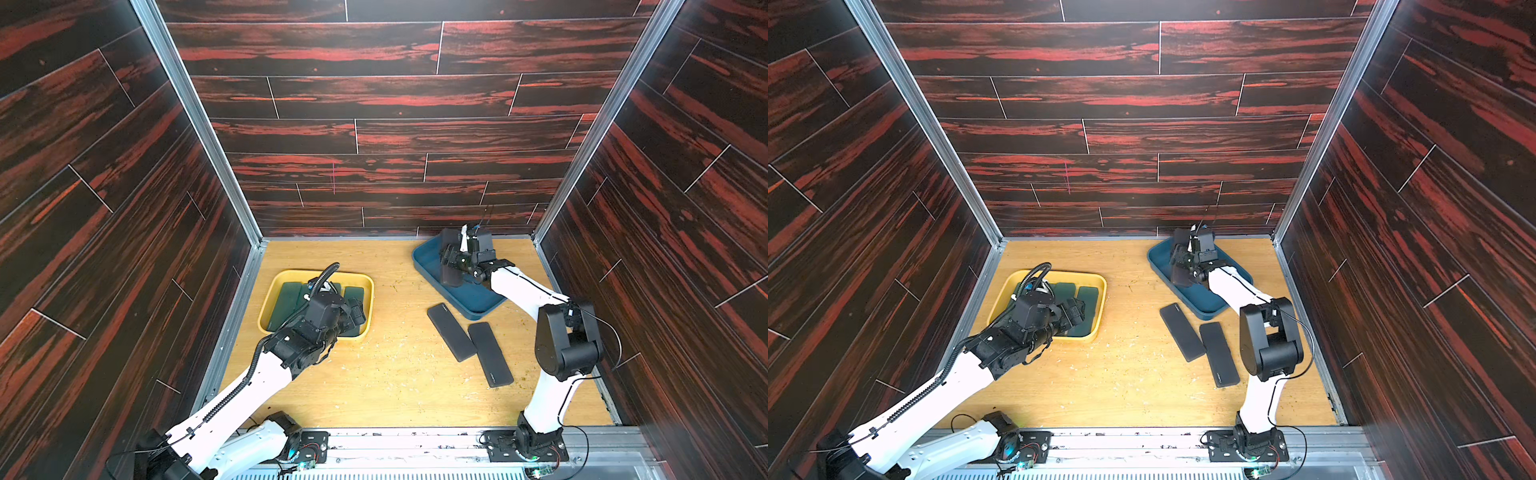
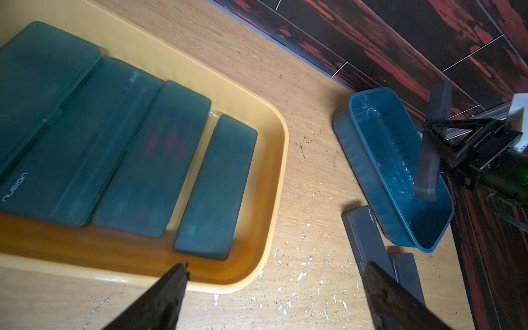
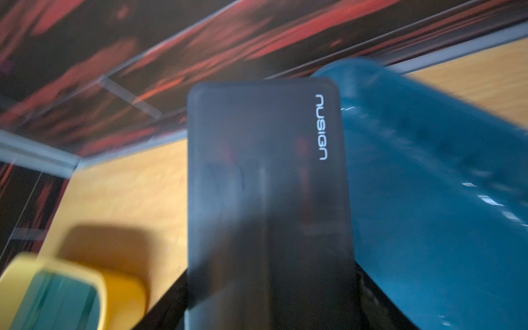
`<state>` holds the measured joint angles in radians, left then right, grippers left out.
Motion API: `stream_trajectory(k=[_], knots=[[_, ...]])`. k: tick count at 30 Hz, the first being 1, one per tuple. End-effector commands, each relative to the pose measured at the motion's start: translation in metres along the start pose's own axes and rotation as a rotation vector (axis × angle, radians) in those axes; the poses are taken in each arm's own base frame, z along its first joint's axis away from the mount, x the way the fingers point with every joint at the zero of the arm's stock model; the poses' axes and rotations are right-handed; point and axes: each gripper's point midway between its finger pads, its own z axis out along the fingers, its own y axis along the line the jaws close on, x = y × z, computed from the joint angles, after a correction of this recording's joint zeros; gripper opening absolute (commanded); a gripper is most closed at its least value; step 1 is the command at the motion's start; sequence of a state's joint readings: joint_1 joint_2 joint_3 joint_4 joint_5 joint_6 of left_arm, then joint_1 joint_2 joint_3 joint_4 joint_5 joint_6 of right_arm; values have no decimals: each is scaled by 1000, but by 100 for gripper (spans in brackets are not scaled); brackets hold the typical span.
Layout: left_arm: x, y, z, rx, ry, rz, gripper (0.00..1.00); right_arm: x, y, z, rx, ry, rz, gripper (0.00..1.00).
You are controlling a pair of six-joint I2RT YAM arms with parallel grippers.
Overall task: Place the pencil cases by color into the storage box
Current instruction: Place the pencil case at the storage box.
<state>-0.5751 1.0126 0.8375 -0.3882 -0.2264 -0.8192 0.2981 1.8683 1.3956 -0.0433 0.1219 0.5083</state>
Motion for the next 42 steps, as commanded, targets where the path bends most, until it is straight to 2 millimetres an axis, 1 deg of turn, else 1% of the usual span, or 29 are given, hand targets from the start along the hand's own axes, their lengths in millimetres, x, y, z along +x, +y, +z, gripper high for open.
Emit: stream_trajectory(k=[1,6,11,24,29,34,38,42], knots=[[-3,0,0,6,-15,-2,96,-25,-7,-6,74,-117,125,55],[-3,0,-1,11,-20,-4,97,-19,-24,8,151,-124,229,55],[-3,2,-4,13,-27,-6,97,-6,-38,20,208,-121,327,54],[-3,3,-3,16,-30,-13,97,21,-67,35,359,-116,496,54],[-4,3,-3,14,-34,-6,97,33,-74,40,404,-77,509,54],[-3,2,-1,22,-30,-3,97,44,-82,38,453,-52,535,54],[-3,2,-2,26,-37,-3,97,55,-96,33,505,-16,556,54],[-2,2,-1,36,-43,-6,97,63,-110,23,533,21,534,55]])
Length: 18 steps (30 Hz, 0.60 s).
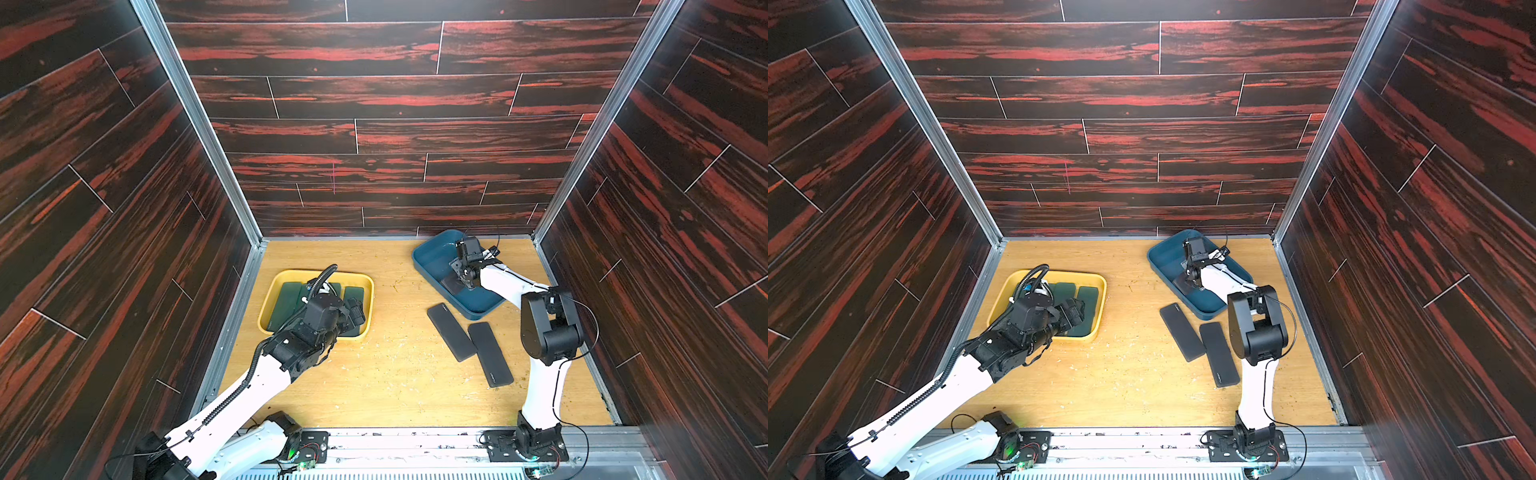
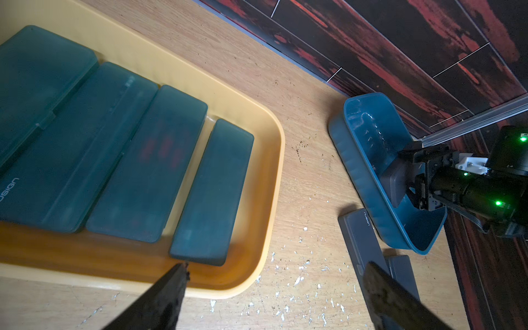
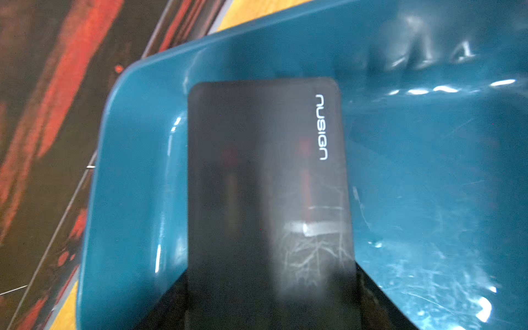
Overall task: Place the pencil cases by color into the storage box
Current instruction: Place the pencil case at the storage box.
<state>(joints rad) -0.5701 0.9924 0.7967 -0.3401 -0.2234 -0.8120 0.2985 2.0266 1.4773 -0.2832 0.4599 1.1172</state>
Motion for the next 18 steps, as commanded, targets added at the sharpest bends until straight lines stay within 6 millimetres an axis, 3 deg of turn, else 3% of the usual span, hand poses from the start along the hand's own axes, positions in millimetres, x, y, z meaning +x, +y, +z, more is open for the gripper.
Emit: stream_trajectory(k=[1,9,18], knots=[[-3,0,-2,21,-24,-8,97,6,-32,7,91,28,-26,55],[1,-6,6,53,-9,-16,96,1,-71,1,181,33,-76,55],[1,-9,6,67,-10,-20,96,2,-91,-4,214,66,-146,56]])
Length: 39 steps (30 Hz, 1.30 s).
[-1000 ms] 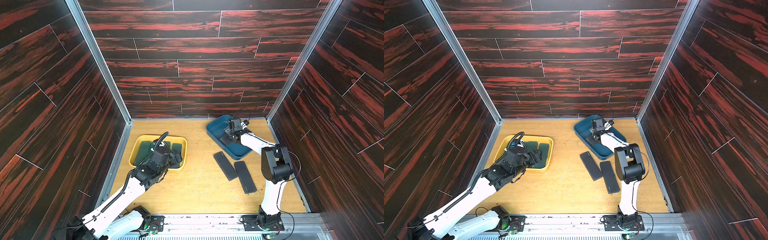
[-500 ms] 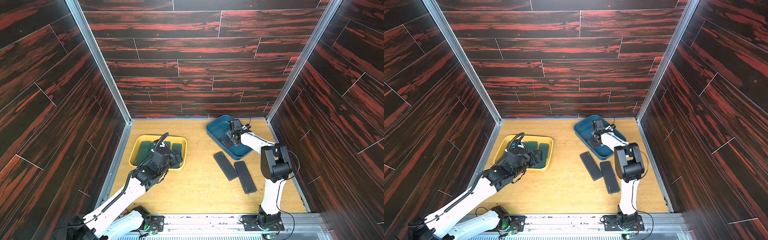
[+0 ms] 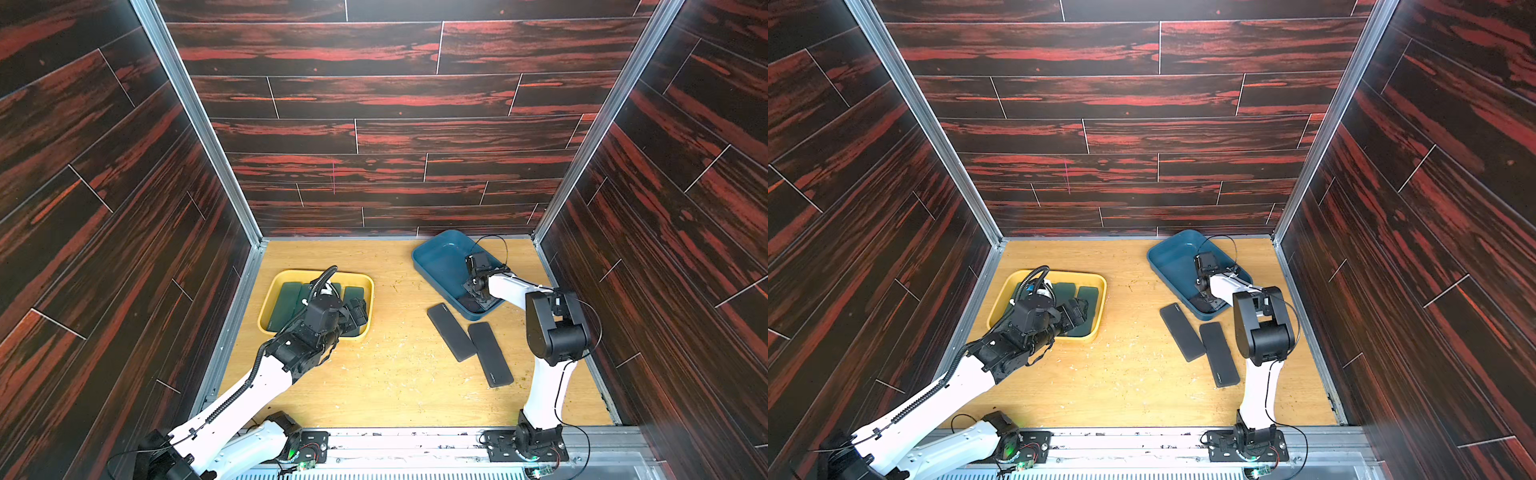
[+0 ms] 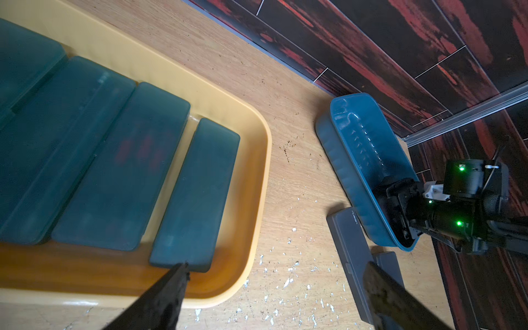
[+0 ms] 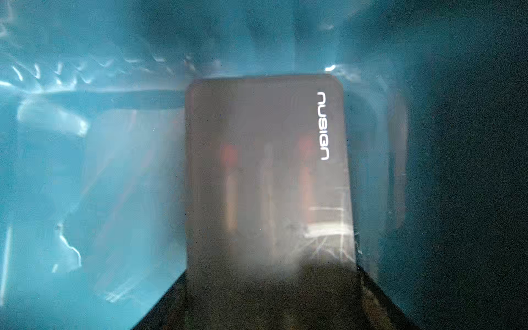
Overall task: Place the pencil cases by color into the storage box
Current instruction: Place the pencil case at the storage box.
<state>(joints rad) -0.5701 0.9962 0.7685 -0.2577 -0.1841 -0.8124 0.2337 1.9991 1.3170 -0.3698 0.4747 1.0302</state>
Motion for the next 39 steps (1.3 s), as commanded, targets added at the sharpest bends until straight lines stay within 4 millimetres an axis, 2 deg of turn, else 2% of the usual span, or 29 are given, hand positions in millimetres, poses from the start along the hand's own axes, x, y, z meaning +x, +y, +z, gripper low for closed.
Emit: stream_trajectory(k=[1,5,11,17,23,28,34,39], knots=[[0,1,2,3,-5,-11,96,-7,-5,-14,-2,4,-54,57],[1,2,2,3,-2,-11,96,-1,-14,-10,19,33,-116,57],[1,-1,6,11,2,-14,96,8,-30,-4,44,62,-116,60],[0,-2,5,14,4,-15,96,8,-25,0,48,77,-123,75],[-1,1,1,1,-4,-11,96,-5,-14,-3,56,55,-167,84],[-2,0,1,-3,-6,-11,96,-20,-6,-14,56,21,-166,89],[-2,2,2,-15,-3,-3,96,-46,3,-41,28,-66,-176,90],[-1,3,7,-31,5,8,96,-50,42,-66,-120,-114,-272,89]])
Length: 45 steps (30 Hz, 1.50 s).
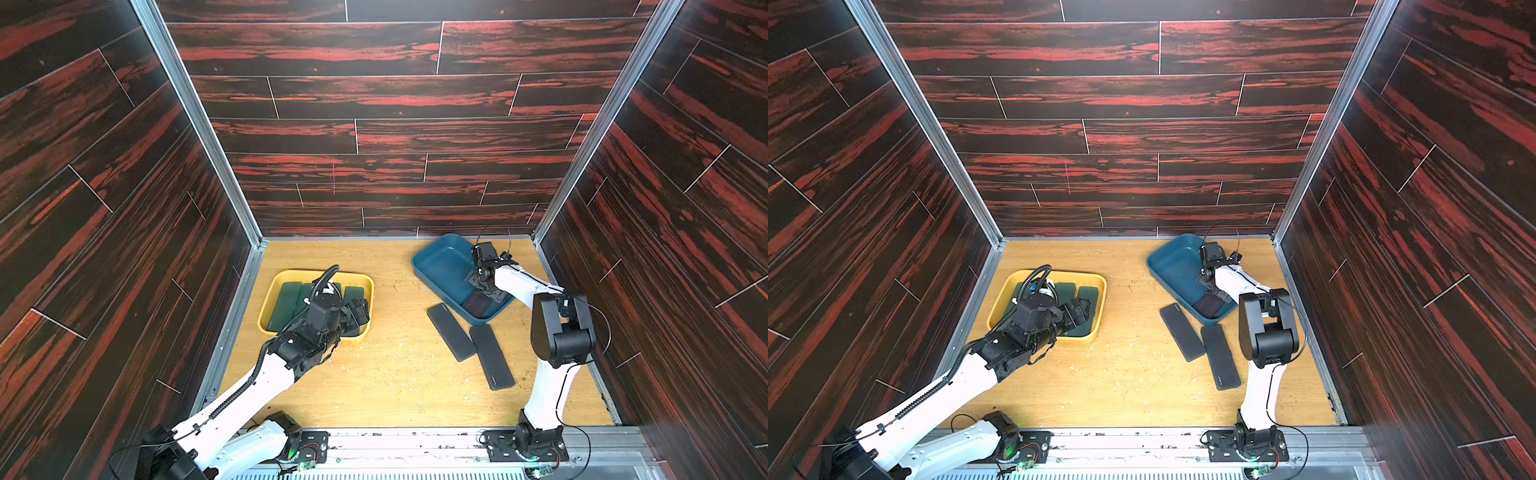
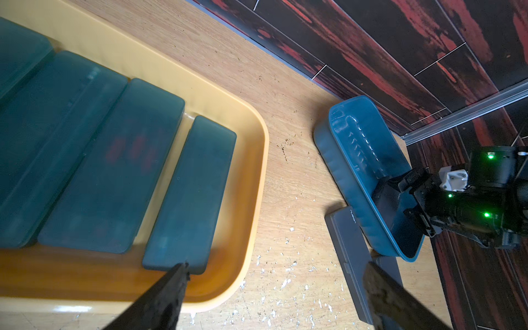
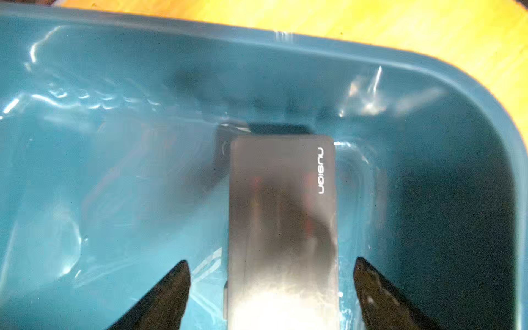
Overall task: Place the pencil cases by color into the storage box
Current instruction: Place the pencil case at the storage box, then adjust the storage box at the center of the board.
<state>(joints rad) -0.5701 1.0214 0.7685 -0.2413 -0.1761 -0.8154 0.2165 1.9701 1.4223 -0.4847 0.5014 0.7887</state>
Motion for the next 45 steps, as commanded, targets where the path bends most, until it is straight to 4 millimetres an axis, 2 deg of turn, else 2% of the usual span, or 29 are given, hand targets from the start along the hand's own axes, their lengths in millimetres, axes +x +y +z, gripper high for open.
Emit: stream_trajectory(k=[1,5,10,12,18,23,28,37,45], knots=[[-4,4,1,-32,-6,11,96,-25,46,-45,-200,-97,-91,89],[-5,4,2,-43,-4,19,96,-11,109,-53,-468,-31,-226,89],[-8,7,-2,-62,-11,29,96,7,167,-65,-707,-9,-411,88],[-9,9,-4,-70,-13,29,96,12,184,-68,-771,1,-461,88],[-15,11,-9,-91,-22,38,96,29,223,-62,-875,35,-591,88],[-21,11,-13,-108,-32,51,96,48,240,-61,-925,63,-656,88],[-23,12,-13,-116,-34,51,96,80,249,-58,-910,95,-748,87],[-28,12,-16,-116,-40,53,97,117,253,-63,-941,145,-824,87],[-27,14,-18,-113,-42,49,96,134,246,-71,-972,194,-848,86]])
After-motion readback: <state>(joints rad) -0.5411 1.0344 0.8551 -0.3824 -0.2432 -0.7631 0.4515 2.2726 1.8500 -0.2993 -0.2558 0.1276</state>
